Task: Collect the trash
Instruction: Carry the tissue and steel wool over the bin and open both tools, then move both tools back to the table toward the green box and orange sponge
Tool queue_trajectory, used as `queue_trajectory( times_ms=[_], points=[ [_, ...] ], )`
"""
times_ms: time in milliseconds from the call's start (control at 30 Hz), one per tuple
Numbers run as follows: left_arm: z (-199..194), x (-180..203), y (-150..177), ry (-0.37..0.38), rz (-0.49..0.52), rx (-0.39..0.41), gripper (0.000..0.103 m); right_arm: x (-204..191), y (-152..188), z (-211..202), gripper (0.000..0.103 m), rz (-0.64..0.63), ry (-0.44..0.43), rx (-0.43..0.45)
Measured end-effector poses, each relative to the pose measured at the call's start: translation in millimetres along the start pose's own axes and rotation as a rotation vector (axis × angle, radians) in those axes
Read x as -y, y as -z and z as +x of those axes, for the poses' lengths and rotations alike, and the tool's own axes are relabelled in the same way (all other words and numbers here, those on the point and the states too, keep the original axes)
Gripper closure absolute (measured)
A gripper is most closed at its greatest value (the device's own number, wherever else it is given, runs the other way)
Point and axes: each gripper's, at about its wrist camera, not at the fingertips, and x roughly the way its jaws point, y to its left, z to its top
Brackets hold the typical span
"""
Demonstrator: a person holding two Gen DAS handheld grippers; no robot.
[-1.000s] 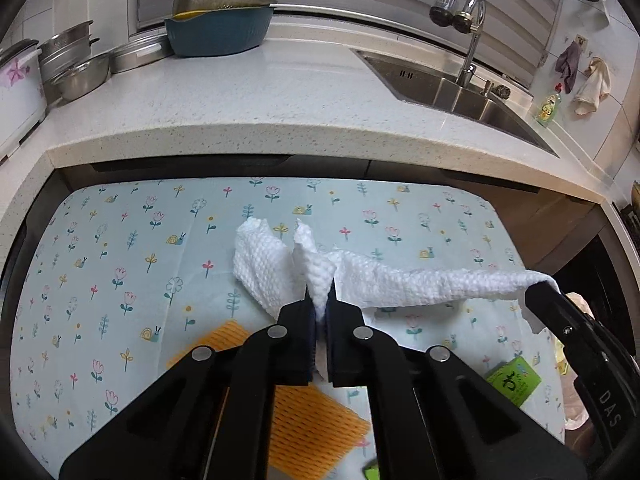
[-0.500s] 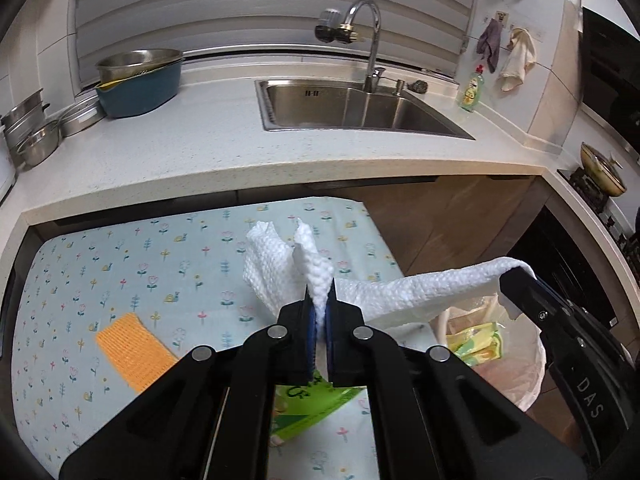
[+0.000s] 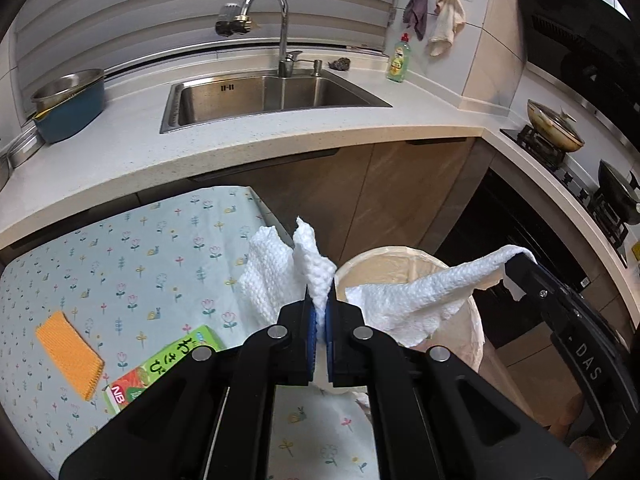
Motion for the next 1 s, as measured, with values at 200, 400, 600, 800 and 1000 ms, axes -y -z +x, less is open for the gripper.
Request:
queue_trajectory(
  times_ms=[200,400,600,800,1000],
  points=[
    [18,33,6,0.055,0.035,-0.044,0.1,38,1,-13,0.1,0.047,0.052,0.011],
    [29,56,7,0.089,0.066,-0.061,0.097,45,5,-13,0.1,0.042,0.061,-0.003],
    [24,50,5,0.025,0.058,-0.02,0.047,38,6,-4,0.093,0.034,0.046,-0.021],
    [20,34,3,0.006,0.041,-0.018,0.047,26,5,2,0.086,0.025,0.03,-0.024],
    [11,22,3,-0.017,0.025,-0.001,0.047,16,6,4,0.084,0.019,0.018,-0.026]
  ],
)
